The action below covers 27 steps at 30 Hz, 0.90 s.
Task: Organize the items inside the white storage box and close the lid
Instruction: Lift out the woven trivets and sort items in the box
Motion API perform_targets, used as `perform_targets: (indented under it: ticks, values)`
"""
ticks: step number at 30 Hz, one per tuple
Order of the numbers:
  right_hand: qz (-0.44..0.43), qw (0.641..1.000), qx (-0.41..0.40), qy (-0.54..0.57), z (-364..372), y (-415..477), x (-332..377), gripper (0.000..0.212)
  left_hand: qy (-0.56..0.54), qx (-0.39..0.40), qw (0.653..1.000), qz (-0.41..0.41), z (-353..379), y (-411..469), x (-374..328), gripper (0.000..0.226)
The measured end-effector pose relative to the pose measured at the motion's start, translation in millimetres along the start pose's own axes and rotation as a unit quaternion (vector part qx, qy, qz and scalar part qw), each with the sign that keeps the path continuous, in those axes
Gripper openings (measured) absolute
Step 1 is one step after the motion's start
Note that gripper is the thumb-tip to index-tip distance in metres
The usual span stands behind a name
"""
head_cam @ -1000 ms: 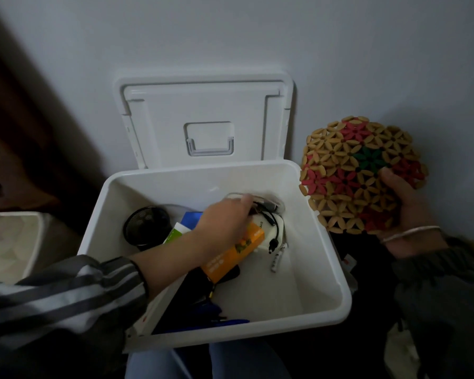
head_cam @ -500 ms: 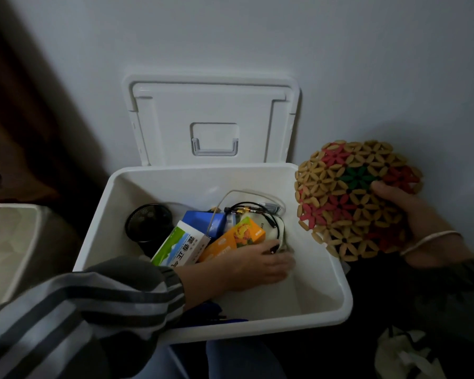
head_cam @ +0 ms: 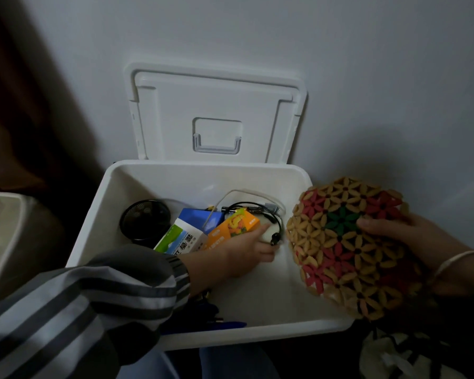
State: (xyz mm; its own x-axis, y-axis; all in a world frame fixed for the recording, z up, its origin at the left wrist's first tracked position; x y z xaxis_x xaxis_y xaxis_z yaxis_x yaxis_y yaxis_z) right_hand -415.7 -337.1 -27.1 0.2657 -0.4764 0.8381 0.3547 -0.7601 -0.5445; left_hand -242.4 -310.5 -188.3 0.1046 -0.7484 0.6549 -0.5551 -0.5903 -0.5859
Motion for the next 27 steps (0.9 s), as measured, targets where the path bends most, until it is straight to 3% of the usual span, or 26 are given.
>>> perform_targets:
  ticks: [9, 12, 16, 22, 24, 25, 27]
  values:
    - [0.069, 0.990, 0.073, -0.104, 51.5, 22.8, -15.7, 0.057, -0.038, -0.012, 0.995, -0.089, 17.8, -28.1, 34.5, 0.051]
    - [0.081, 0.982, 0.075, -0.152, 68.3, 36.0, -19.6, 0.054, -0.140, -0.005, 0.980, -0.143, 42.6, -48.3, 65.7, 0.056]
    - [0.098, 0.976, 0.058, -0.187, 88.1, 51.8, -34.3, 0.044, -0.197, 0.010, 0.971, -0.135, 62.5, -61.2, 65.2, 0.055]
    - [0.052, 0.986, 0.035, -0.152, 91.8, 58.3, -32.6, 0.041, -0.298, -0.005, 0.945, -0.132, 69.2, -59.8, 64.1, 0.056]
    - [0.031, 0.991, 0.030, -0.129, 85.2, 55.7, -28.6, 0.038, -0.405, -0.083, 0.901, -0.134, 62.2, -63.6, 73.7, 0.053]
    - [0.019, 0.993, 0.030, -0.115, 81.3, 53.2, -26.1, 0.039, -0.492, -0.140, 0.848, -0.139, 57.3, -68.5, 81.1, 0.052]
    - [-0.006, 0.996, 0.037, -0.085, 74.2, 47.6, -20.0, 0.047, -0.691, -0.203, 0.675, -0.160, 58.3, -81.5, 95.8, 0.047]
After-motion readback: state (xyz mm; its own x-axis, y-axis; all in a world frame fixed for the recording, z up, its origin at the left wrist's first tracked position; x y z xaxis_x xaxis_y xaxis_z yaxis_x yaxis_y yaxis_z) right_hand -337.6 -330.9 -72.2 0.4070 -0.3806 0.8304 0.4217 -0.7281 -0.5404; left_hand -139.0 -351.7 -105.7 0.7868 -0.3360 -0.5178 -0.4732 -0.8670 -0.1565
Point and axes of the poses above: each hand's wrist, its own y-axis towards the middle knuckle, its own z-axis out of the palm, x = y × z, the point moved 8 cm from there along y, towards the middle knuckle, and after that the axes turned 13 degrees about x, right-handed, at the moved point
